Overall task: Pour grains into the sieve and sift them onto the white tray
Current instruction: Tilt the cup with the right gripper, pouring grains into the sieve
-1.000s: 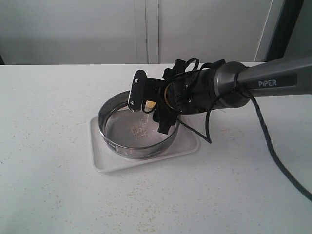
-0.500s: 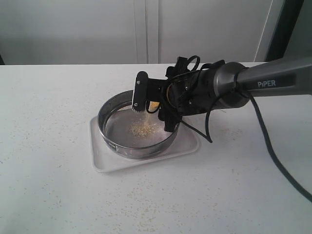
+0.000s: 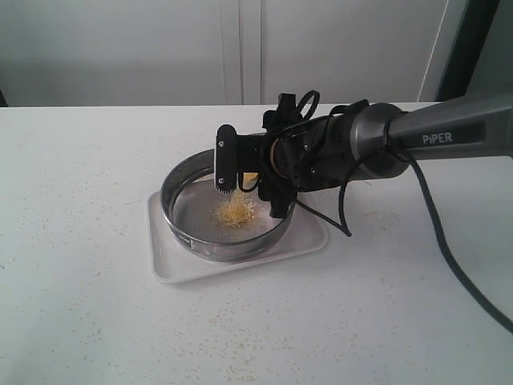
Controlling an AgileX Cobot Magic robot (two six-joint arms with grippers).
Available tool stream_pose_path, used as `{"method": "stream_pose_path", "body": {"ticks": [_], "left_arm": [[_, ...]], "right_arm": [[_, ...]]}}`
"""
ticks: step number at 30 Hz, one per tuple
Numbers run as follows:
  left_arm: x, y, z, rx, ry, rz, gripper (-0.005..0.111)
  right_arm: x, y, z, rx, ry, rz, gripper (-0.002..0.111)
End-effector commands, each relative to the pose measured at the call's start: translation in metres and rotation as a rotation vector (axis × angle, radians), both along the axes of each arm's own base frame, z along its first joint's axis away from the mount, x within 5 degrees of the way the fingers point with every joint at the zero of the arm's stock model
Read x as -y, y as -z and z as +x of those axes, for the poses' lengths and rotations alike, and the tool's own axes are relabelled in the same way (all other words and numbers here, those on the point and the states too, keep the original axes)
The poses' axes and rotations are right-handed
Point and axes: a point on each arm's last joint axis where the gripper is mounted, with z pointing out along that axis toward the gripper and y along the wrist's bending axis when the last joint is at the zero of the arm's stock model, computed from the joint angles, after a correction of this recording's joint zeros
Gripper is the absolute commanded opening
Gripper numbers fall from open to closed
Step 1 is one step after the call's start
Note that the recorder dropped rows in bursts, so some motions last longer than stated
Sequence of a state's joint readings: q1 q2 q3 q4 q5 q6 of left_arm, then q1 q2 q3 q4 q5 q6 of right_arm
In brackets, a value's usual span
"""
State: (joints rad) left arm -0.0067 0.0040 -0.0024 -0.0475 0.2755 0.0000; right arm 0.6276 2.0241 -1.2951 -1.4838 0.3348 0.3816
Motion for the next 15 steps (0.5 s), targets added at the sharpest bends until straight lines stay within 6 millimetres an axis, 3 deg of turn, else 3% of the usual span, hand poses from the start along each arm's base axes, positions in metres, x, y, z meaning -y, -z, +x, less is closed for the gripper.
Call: {"method": "stream_pose_path", "body": {"ticks": [1, 15], "left_arm": [[0.0008, 0.0006, -0.0002, 0.001, 0.007, -0.011, 0.0], [0.0008, 0.0006, -0.0002, 0.001, 0.007, -0.011, 0.0]], "right_arm": [[-0.0007, -0.0064, 0.0015, 0.027, -0.024, -0.022, 0.0], [-0.0011, -0.0063, 0.0014, 0.052, -0.117, -0.141, 0.0]]}}
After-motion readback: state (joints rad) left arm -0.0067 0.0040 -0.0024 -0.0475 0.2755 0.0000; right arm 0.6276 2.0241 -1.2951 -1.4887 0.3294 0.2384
